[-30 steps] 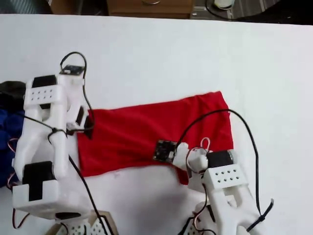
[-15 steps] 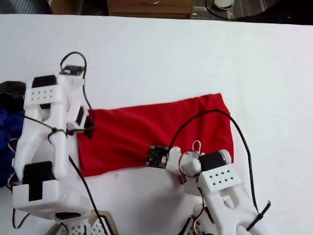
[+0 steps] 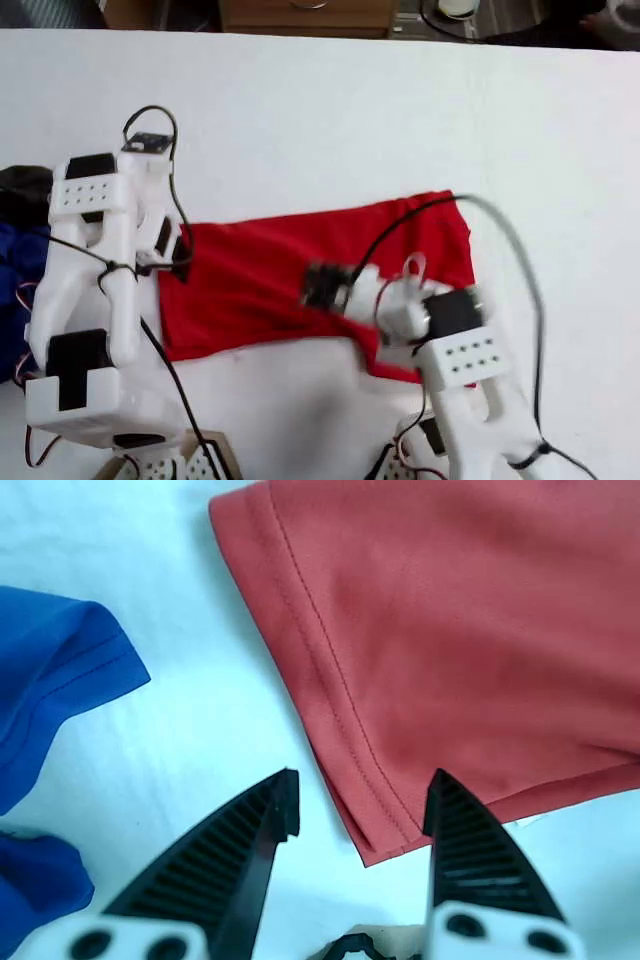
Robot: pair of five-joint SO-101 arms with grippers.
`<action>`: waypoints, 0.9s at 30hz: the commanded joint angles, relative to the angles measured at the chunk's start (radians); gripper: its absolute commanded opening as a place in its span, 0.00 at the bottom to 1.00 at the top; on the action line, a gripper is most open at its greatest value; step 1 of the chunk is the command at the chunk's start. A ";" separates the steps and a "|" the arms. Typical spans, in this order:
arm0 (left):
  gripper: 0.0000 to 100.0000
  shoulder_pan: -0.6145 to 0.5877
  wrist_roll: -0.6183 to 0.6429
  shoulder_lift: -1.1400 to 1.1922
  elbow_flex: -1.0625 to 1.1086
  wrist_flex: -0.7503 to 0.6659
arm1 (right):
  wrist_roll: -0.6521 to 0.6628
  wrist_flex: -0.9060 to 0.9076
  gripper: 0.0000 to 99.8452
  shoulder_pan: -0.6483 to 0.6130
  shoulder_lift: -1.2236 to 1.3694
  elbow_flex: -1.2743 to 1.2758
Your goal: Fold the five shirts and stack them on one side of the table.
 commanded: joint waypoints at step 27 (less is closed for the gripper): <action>0.23 0.270 -0.086 -0.031 0.406 -0.276 | -0.457 -0.536 0.02 0.346 1.323 -0.918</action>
